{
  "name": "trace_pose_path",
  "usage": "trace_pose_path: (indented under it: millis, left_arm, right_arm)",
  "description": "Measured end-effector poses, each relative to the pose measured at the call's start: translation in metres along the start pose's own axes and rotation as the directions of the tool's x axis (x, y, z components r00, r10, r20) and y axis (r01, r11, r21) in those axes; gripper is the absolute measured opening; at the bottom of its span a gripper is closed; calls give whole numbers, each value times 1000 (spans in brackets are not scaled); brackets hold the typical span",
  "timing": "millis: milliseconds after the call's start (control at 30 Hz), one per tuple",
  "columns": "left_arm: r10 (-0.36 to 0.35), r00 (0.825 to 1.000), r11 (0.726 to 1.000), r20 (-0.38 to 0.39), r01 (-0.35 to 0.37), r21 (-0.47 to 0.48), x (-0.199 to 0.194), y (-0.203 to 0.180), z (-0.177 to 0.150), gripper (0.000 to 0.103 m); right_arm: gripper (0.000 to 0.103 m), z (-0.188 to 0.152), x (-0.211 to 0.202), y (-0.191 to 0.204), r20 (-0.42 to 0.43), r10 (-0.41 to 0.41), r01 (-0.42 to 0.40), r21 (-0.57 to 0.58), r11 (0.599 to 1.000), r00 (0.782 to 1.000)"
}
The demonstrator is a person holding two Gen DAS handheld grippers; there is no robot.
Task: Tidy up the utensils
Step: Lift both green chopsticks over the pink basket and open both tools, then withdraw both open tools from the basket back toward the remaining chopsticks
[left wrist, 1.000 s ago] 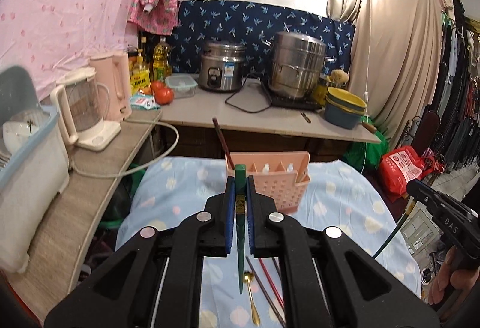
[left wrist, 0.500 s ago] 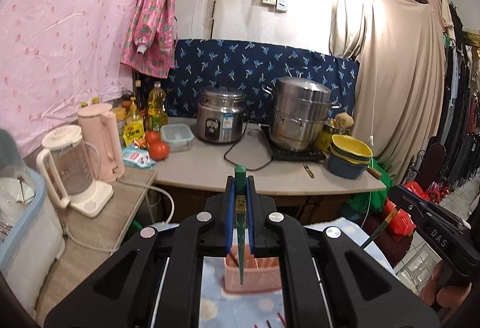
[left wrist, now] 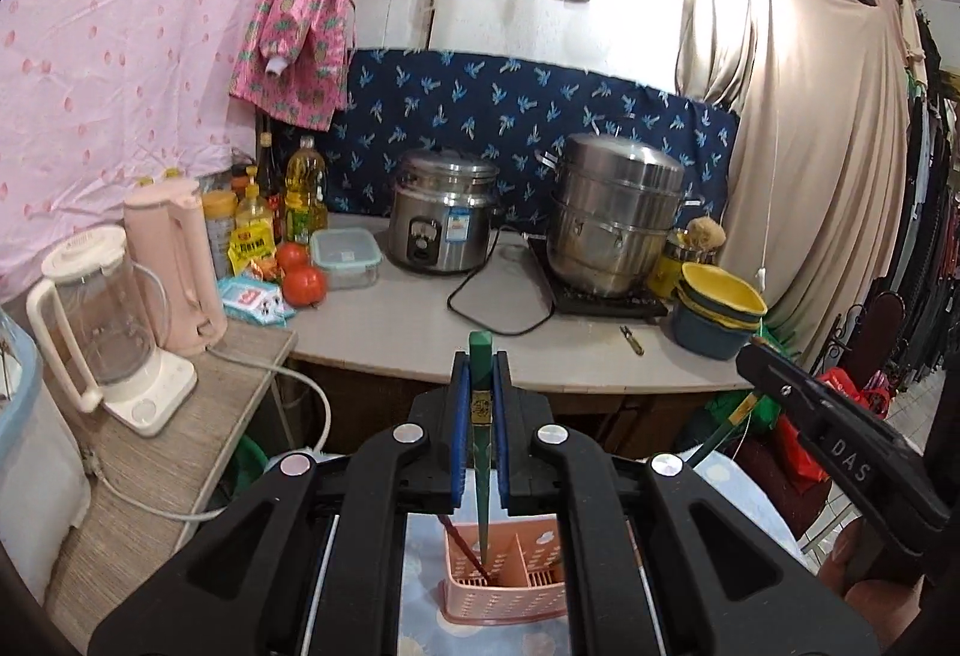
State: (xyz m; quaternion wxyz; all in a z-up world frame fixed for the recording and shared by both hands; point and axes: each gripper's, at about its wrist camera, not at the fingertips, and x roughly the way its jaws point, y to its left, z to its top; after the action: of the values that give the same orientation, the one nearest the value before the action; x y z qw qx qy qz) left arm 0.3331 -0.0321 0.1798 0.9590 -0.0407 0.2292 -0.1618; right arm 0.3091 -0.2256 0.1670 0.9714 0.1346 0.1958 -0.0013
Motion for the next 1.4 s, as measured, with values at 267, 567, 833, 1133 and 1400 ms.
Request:
trace_pose_path:
  millis: [267, 567, 833, 1133, 1400]
  left_arm:
    - [27, 995, 999, -93, -29, -22, 28, 13, -45, 7]
    - [130, 989, 991, -67, -132, -30, 7, 19, -61, 52]
    - [126, 987, 991, -96, -130, -39, -22, 21, -80, 52]
    - [101, 986, 994, -131, -107, -38, -60, 13, -115, 52]
    - [83, 982, 995, -170, -91, -39, -91, 7, -152, 52]
  right_arm:
    - [7, -54, 30, -20, -123, -42, 43, 4, 999, 992]
    - [49, -73, 6, -26, -94, -93, 92, -11, 996, 991]
    - [52, -91, -36, -26, -104, -82, 80, -24, 997, 991]
    - [52, -124, -84, -26, -144, -75, 71, -32, 997, 987]
    - [52, -165, -127, -25, -193, -72, 65, -40, 997, 979]
